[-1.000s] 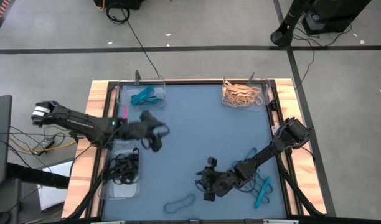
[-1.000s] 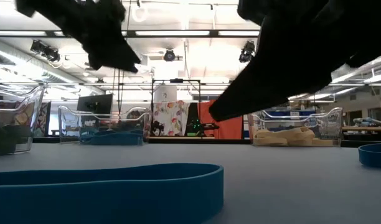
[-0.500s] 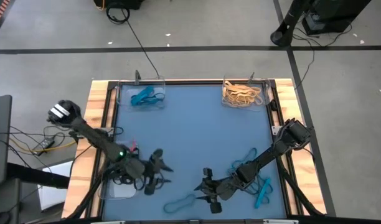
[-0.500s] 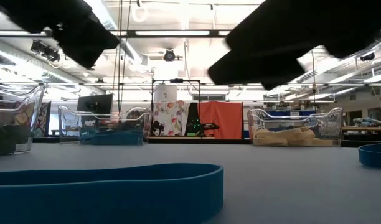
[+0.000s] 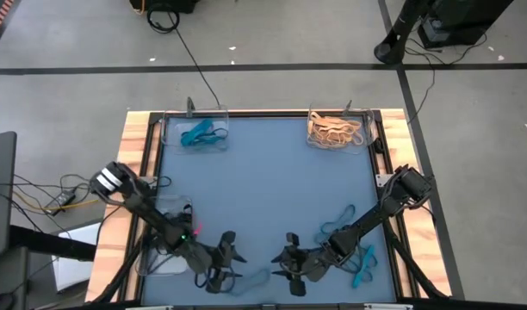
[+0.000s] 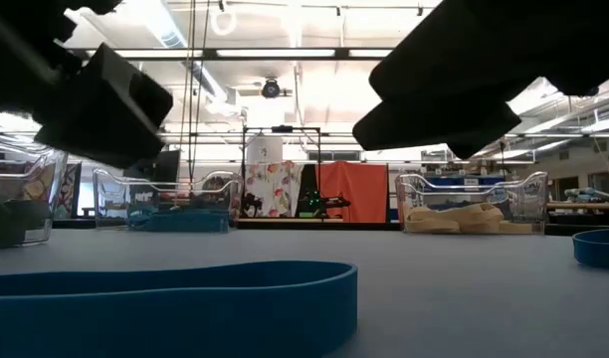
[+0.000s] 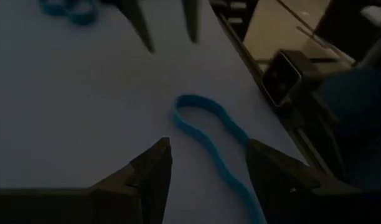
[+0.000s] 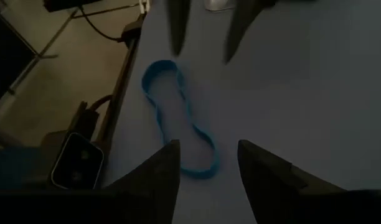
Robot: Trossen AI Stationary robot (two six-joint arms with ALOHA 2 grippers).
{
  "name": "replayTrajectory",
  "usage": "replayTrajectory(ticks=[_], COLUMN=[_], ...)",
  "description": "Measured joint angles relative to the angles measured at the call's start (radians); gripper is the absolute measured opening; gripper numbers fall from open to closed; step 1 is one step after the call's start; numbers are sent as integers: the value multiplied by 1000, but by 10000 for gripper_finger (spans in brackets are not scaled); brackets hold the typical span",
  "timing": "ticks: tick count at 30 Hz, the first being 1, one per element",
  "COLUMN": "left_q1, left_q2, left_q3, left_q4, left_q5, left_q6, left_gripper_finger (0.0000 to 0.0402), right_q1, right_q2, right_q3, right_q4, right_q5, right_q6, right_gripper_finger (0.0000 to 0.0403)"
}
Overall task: Sort rubber bands into baskets
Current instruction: Put the blue rubber band into the top left transparent bin
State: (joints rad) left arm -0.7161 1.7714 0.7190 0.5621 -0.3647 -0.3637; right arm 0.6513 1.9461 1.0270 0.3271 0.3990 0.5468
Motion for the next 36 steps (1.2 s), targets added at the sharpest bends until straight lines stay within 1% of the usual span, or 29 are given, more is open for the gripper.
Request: replayTrajectory(ticks=[2,8,16,28,30,32,36], left_q1=[0,1,-19,-26,-26,-28,-33], left_q2=[31,85,118,204,205,205,206], left_q3=[20,67,79,80,80,80,80], left_q4=[3,2,-6,45,45,44,40], left_q5=[19,12,17,19,19,19,19], left_q6=[-4,-36,-60,-137,-140,-139,-139], left_gripper_finger=[207,207,207,205,198,181,116], right_q1=[-2,-17,-26,-22,-22,-23,-25], right_q2=[0,0,0,-1,-1,-1,-1], right_q3=[0,0,0,0,0,0,0], right_q4=[0,-5,-10,-27,-28,-28,-29], right_q5=[6,57,54,53,53,53,53], right_q6=[-5,-24,0,0,-3,-4,-5], right_gripper_finger=[172,172,170,170,170,170,170])
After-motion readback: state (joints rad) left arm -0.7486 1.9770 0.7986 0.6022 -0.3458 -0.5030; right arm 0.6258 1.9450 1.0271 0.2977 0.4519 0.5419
